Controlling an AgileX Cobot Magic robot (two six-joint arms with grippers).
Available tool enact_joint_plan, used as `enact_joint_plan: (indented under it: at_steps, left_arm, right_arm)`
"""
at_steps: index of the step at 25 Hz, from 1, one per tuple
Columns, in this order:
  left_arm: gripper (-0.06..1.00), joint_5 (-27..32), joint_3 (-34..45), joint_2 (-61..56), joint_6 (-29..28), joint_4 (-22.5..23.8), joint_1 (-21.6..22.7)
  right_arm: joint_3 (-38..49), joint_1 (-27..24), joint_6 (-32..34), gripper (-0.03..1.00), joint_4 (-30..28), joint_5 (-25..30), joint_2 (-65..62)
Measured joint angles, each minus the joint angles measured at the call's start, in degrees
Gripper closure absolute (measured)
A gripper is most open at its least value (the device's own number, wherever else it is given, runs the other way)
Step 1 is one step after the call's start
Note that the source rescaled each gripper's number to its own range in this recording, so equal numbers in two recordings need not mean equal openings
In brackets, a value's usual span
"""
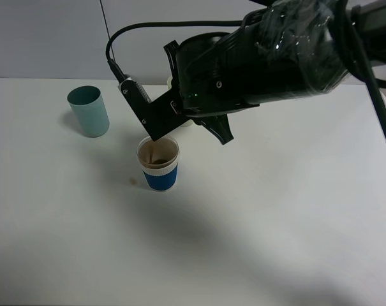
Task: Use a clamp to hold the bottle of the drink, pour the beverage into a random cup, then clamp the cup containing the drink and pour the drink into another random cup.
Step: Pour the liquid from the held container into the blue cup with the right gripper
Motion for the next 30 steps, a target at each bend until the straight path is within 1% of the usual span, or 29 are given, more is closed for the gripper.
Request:
enact_joint_plan:
  at_steps: [20, 30]
  left_arm:
    - [-0.06, 0.0, 0.0, 0.0, 0.0, 0.0, 0.0]
    - [-0.06, 0.0, 0.0, 0.0, 0.0, 0.0, 0.0]
  right_arm:
    - [0.0, 0.3, 0.0, 0.97, -4.2, 1.0, -0.1]
    - [0.0, 1.8, 0.0, 0.97, -5.5, 0.0, -0.1]
